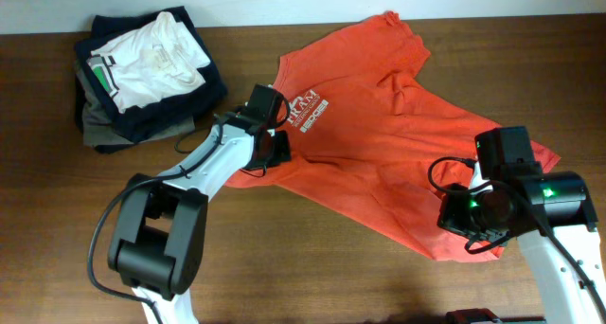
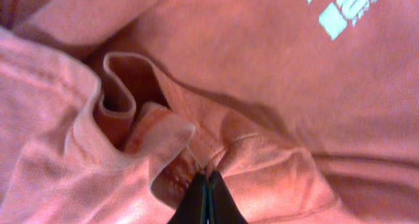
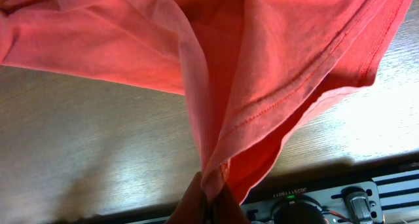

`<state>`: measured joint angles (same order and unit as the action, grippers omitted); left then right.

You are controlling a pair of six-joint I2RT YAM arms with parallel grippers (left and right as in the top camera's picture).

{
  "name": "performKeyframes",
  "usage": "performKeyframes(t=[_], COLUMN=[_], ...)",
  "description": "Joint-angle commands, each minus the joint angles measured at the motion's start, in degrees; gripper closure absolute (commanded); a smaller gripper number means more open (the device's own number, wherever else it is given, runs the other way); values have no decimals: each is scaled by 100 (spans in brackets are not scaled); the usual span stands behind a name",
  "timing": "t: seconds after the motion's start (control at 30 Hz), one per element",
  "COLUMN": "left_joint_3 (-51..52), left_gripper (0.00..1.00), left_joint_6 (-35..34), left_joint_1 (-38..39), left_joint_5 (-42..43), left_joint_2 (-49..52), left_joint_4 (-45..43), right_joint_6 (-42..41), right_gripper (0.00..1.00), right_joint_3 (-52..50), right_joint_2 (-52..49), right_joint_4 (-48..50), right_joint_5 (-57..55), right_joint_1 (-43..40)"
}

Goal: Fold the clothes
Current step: 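Lift the shirt with both grippers and lay it flat centered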

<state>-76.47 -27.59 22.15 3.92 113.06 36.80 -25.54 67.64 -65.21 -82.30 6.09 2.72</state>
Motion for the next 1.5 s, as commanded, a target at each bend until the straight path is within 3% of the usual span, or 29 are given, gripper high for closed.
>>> performKeyframes(t=[0.0,0.2,0.37,0.5,0.67,0.77,0.87,0.9,1.03,1.13,1.23,1.33,1.47], left_joint_3=[-684,-898,-898,-898,-1043,-2225,-3974,-4675,-6636,-6669,-6321,-6225,-6295], left_gripper=[100,99,99,99,100,99,100,99,99,100,100,100,99], left_joint_6=[415,501,496,426,870,1290,1751,1878,2175,2232,2201,2120,2079], left_joint_1=[-20,-20,-20,-20,-155,-632,-881,-975,-1231,-1231,-1220,-1239,-1259], left_joint_5=[-400,-1189,-1637,-1834,-1825,-1384,-1311,-1307,-1178,-551,-516,-566,-1067], left_joint_2=[-754,-2752,-4634,-5504,-3497,-1888,-1268,-1279,-1279,-1172,-470,50,-326], left_joint_4=[717,1860,2511,2120,728,505,702,901,1580,2133,3305,4363,5355], right_joint_6=[-48,-42,17,-68,26,26,553,586,824,815,949,881,1060], right_gripper=[96,96,96,96,96,96,96,96,96,96,96,96,96], right_joint_3=[48,1027,3130,4085,4148,4712,6669,7547,9517,9449,8885,7866,7119], right_joint_2=[-4,-4,26,125,-1086,-2332,-3056,-3108,-3099,-3158,-3438,-3366,-2949], right_joint_4=[31,-245,-1504,-1185,632,1290,916,654,-74,-756,-1504,-1504,-1504], right_joint_5=[-74,-87,-767,-1126,-1453,-1403,-1366,-1368,-1314,-1211,-999,-927,-507], right_joint_1=[15,15,22,22,20,-138,-439,-686,-1676,-1823,-1818,-1818,-1818])
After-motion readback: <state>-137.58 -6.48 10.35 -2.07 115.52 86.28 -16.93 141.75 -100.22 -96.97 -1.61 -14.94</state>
